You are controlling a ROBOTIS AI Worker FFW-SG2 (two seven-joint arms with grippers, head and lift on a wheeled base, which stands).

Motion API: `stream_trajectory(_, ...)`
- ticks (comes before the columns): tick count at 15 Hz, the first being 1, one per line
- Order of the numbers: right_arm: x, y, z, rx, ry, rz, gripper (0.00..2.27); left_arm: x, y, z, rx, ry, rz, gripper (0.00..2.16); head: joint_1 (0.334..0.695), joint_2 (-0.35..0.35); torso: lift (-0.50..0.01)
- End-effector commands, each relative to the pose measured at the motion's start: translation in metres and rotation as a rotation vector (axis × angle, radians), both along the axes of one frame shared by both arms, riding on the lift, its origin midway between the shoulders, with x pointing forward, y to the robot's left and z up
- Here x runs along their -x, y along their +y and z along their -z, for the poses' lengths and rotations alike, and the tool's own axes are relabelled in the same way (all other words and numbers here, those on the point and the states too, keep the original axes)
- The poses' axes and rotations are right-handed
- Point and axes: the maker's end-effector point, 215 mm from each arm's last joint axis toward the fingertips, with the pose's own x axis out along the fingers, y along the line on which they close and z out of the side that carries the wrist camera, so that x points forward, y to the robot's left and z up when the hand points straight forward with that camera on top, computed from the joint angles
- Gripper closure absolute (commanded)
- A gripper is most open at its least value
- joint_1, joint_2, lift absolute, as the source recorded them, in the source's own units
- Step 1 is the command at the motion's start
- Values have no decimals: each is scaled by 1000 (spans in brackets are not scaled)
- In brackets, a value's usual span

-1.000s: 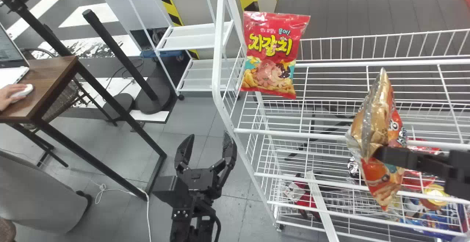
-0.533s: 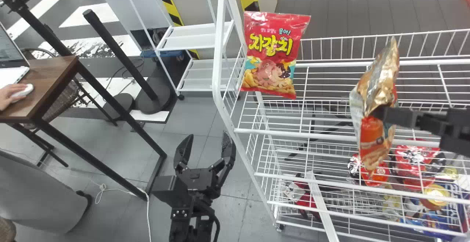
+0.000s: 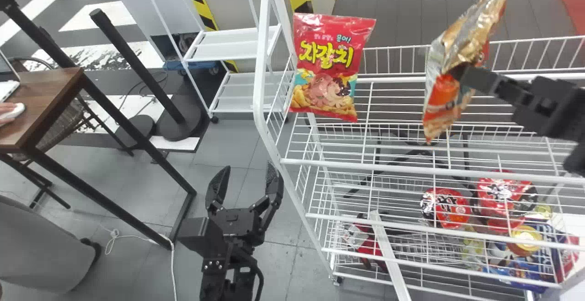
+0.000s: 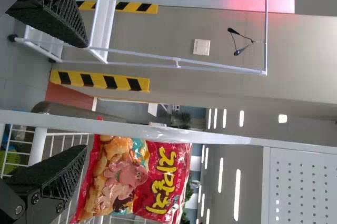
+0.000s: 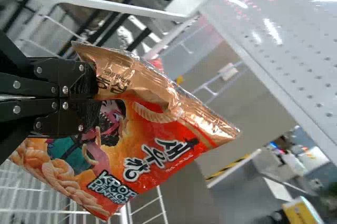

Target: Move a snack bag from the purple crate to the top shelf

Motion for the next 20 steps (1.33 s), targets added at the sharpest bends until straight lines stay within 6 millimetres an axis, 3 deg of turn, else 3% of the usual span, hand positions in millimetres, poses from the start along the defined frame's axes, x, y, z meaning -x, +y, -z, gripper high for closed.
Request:
stream_trajectory(1,-13,14,0,-39,-33,35,2101,0,0,1,-2,6,2,144,695,310,0)
stream_trajectory(6,-36,36,-1,-127,-110,140,2101,-1,1,0,-6,3,2,144,695,324,0)
stream_trajectory(9,-44,47,13,-134,-94,160,2101,-3,2,1,-12,9,9,144,695,334,0)
stream_trajectory(15,-63,42,58,-233,-13,202,2101,-7,2,-1,-15,7,15,144,695,340,0)
stream_trajectory(20,-70,36,70,-327,18,221,2101,-7,1,1,-14,10,15,144,695,327,0)
